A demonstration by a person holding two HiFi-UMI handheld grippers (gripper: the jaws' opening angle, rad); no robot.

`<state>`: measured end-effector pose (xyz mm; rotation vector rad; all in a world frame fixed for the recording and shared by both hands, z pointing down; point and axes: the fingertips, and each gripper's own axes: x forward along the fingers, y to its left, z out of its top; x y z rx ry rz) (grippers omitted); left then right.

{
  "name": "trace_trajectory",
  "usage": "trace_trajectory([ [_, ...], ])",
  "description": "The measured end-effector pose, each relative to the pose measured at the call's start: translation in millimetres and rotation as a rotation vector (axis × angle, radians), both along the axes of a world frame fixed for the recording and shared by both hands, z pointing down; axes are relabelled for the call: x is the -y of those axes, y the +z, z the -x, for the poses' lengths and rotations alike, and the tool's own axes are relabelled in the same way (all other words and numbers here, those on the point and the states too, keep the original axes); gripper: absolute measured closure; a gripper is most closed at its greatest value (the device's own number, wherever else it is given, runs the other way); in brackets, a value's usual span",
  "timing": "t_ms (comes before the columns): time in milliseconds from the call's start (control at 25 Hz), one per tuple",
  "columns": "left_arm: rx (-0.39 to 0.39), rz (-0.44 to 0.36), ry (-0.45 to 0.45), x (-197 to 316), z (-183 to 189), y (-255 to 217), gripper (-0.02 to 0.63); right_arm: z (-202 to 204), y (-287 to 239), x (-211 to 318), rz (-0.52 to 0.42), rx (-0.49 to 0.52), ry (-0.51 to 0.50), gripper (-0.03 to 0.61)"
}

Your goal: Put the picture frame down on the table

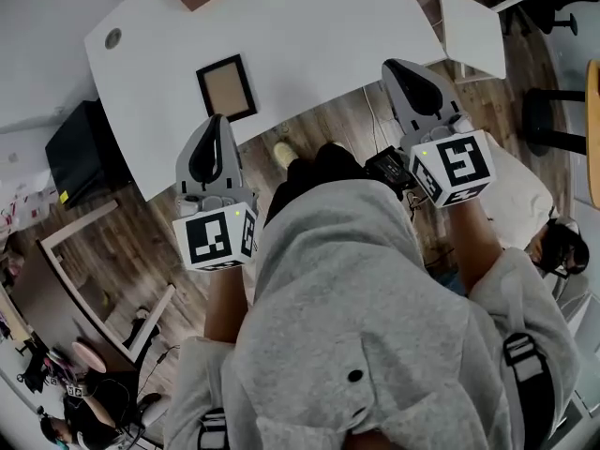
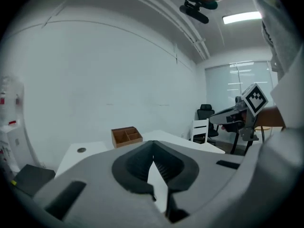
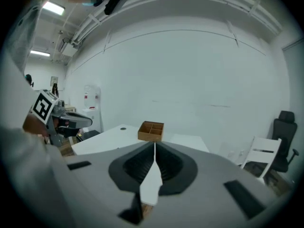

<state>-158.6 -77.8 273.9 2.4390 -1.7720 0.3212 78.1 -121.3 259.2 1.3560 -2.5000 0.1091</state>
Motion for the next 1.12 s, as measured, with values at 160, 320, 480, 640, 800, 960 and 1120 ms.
trace_trajectory([
  [160,0.012,-0.028,-0.036,-17,-14,-12,0.593,-22,-4,-9,0.002,0.071,0.047,0.549],
  [320,0.029,-0.042,-0.068,-44,-35,-20,0.594,-43,-12,-28,-0.016,0.104,0.044,0.549],
  [480,0.050,-0.056,-0.089,-72,-57,-25,0.594,-68,-17,-48,-0.029,0.134,0.045,0.549],
  [640,0.066,-0.070,-0.101,-94,-76,-28,0.594,-89,-11,-69,-0.023,0.153,0.049,0.549],
  [800,0.081,-0.075,-0.114,-111,-85,-27,0.593,-99,-4,-85,-0.020,0.155,0.042,0.549],
  [960,0.089,-0.074,-0.133,-119,-91,-26,0.592,-105,-2,-92,-0.022,0.153,0.024,0.549],
  [1120,0.091,-0.064,-0.141,-120,-95,-22,0.592,-107,-3,-92,-0.029,0.149,0.009,0.549],
])
